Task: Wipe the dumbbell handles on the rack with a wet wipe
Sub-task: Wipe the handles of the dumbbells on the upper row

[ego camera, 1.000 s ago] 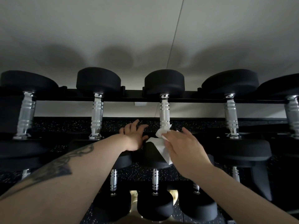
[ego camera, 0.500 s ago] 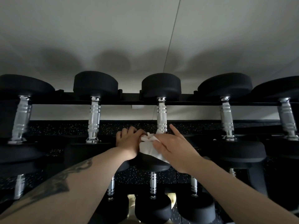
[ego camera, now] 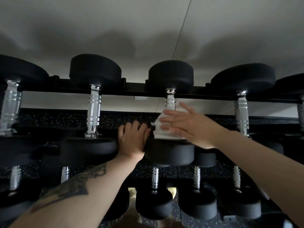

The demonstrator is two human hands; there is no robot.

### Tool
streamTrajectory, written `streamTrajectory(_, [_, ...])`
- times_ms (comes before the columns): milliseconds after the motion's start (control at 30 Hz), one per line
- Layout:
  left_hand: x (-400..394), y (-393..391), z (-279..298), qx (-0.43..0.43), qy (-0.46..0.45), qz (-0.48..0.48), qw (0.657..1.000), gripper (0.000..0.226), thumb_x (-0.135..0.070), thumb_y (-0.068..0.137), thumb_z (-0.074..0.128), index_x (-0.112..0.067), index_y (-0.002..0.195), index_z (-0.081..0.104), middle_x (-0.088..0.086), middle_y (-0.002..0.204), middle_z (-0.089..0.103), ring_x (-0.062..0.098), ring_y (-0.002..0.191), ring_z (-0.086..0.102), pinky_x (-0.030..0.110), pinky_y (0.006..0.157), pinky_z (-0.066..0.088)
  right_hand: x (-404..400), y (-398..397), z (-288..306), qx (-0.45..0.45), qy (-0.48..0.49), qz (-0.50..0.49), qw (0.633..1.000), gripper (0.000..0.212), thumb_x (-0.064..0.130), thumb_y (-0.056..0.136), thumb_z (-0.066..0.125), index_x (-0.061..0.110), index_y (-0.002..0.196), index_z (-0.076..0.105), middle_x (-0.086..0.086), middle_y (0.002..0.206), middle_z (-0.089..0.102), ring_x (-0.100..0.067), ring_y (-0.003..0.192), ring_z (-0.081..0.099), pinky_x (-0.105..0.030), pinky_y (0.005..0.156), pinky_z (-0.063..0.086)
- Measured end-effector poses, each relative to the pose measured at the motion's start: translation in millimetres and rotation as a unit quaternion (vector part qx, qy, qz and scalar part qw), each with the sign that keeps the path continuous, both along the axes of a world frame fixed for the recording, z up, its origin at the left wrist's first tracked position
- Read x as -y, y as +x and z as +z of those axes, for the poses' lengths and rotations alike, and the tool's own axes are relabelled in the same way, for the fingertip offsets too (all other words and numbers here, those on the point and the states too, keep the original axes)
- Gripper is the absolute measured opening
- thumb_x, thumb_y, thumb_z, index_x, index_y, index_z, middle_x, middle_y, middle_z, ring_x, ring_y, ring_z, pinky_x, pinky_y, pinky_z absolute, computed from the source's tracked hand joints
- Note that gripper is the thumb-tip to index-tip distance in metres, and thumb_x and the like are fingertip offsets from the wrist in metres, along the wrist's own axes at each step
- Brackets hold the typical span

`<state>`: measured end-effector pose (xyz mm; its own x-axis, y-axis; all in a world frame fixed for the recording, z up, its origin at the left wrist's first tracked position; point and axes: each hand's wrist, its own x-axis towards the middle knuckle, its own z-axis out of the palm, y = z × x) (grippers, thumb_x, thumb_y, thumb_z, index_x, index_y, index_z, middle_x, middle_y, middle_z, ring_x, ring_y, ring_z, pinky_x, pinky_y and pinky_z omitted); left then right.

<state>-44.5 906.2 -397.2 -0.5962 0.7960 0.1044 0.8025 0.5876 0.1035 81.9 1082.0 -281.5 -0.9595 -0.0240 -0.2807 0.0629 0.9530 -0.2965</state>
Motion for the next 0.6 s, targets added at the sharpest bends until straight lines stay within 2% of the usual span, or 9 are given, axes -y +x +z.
streamTrajectory(67, [-1.0, 0.8, -0.4, 0.001, 0.009, 0.006, 1.000, 0.037, -0.039, 0.094, 0.030, -0.023, 0.084, 0.062, 0.001, 0.082, 0.059, 0.026, 0.077, 0.054, 0.038, 0.079, 0.029, -10.9, -3.8, -0.6, -0.056, 0.034, -0.050, 0.997, 0.049, 0.047, 0.098, 0.014, 0.039, 0.140, 0.038, 0.021, 0.151, 0.023, 0.001, 0.144, 0.003, -0.039, 0.118, -0.006])
streamTrajectory(133, [-1.3, 0.9, 0.6, 0.001, 0.016, 0.009, 1.000, 0.037, -0.038, 0.094, 0.030, -0.024, 0.083, 0.062, 0.000, 0.081, 0.059, 0.026, 0.077, 0.055, 0.038, 0.079, 0.030, -7.8, -7.0, -1.0, -0.085, -0.008, -0.111, 0.990, 0.047, 0.045, 0.099, 0.019, 0.036, 0.139, 0.042, 0.018, 0.151, 0.026, 0.000, 0.144, 0.006, -0.038, 0.119, -0.001])
streamTrajectory(233, [-4.4, -4.6, 2.0, -0.008, 0.003, -0.012, 1.000, 0.037, -0.036, 0.092, 0.033, -0.023, 0.077, 0.064, -0.001, 0.076, 0.061, 0.026, 0.072, 0.056, 0.036, 0.072, 0.028, 14.7, -1.3, -6.6, -0.037, -0.086, -0.060, 0.994, 0.050, 0.047, 0.098, 0.020, 0.031, 0.132, 0.053, 0.015, 0.148, 0.034, 0.002, 0.143, 0.004, -0.024, 0.117, -0.006])
streamTrajectory(300, [-9.0, -8.2, 5.3, -0.013, -0.013, -0.005, 1.000, 0.038, -0.035, 0.089, 0.035, -0.023, 0.070, 0.065, -0.001, 0.071, 0.062, 0.025, 0.067, 0.057, 0.034, 0.067, 0.026, 15.9, 2.9, -4.4, -0.017, -0.082, -0.021, 0.996, 0.053, 0.048, 0.097, 0.018, 0.031, 0.129, 0.056, 0.016, 0.146, 0.038, 0.004, 0.142, 0.005, -0.023, 0.116, -0.008])
streamTrajectory(367, [-13.9, -9.7, 6.7, -0.015, -0.006, 0.007, 1.000, 0.039, -0.033, 0.085, 0.037, -0.022, 0.062, 0.066, -0.001, 0.065, 0.062, 0.023, 0.061, 0.057, 0.030, 0.064, 0.031, 1.9, -1.3, -2.8, -0.036, -0.028, -0.023, 0.999, 0.053, 0.048, 0.098, 0.014, 0.035, 0.134, 0.049, 0.018, 0.149, 0.031, 0.002, 0.143, 0.004, -0.032, 0.118, -0.006])
streamTrajectory(467, [-13.9, -10.7, 4.6, -0.011, -0.002, 0.006, 1.000, 0.038, -0.032, 0.080, 0.038, -0.021, 0.057, 0.065, -0.001, 0.062, 0.061, 0.022, 0.057, 0.057, 0.027, 0.061, 0.034, -1.0, -14.9, -6.1, -0.087, 0.011, -0.119, 0.989, 0.051, 0.045, 0.099, 0.015, 0.033, 0.142, 0.039, 0.017, 0.153, 0.023, -0.001, 0.144, 0.001, -0.038, 0.119, 0.001])
streamTrajectory(600, [-15.1, -10.0, 1.6, -0.014, 0.006, 0.022, 1.000, 0.037, -0.030, 0.083, 0.042, -0.019, 0.057, 0.065, 0.000, 0.061, 0.061, 0.023, 0.057, 0.056, 0.030, 0.062, 0.032, 31.4, -9.0, -9.7, -0.093, -0.132, -0.207, 0.965, 0.048, 0.038, 0.103, 0.024, 0.024, 0.148, 0.025, 0.015, 0.157, 0.010, 0.002, 0.143, -0.009, -0.032, 0.119, 0.001])
